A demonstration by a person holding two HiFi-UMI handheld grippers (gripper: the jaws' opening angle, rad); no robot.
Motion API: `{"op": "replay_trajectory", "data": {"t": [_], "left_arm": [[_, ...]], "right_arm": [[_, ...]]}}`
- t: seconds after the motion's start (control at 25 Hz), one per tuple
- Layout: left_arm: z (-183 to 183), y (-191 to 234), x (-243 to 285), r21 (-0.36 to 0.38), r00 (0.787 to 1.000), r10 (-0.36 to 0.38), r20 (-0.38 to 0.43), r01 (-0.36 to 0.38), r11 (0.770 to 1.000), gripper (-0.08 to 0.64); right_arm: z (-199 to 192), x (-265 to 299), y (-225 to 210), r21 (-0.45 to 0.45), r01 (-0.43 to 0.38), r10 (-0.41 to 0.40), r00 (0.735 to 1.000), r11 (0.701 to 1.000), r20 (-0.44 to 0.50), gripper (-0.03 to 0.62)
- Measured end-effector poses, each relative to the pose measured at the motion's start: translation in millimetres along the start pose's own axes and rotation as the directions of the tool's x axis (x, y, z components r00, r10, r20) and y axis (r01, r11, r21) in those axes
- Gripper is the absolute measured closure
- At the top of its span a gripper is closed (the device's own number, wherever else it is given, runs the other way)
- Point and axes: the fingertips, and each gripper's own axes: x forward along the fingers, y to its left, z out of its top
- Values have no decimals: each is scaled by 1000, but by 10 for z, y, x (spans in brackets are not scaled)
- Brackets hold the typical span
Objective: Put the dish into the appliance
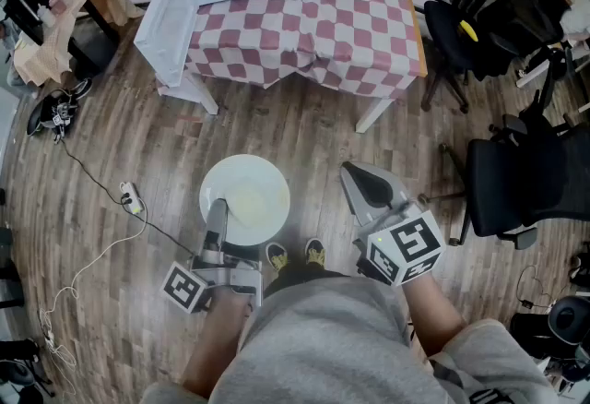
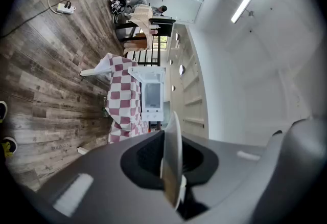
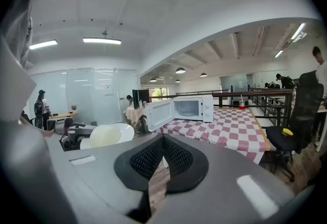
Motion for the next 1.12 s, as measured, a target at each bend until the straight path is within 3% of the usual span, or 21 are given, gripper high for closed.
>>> {"op": "replay_trajectory", "data": {"t": [0.44, 1.12], "left_arm": [[108, 20, -64, -10, 1000, 0, -9, 0, 1000, 528], [417, 12, -215, -15, 999, -30, -43, 29, 999, 528]], "right_arm": [[31, 38, 70, 50, 21, -22, 1000, 999, 10, 597], [45, 215, 655, 12, -26, 26, 1000, 1000, 1, 597]]}}
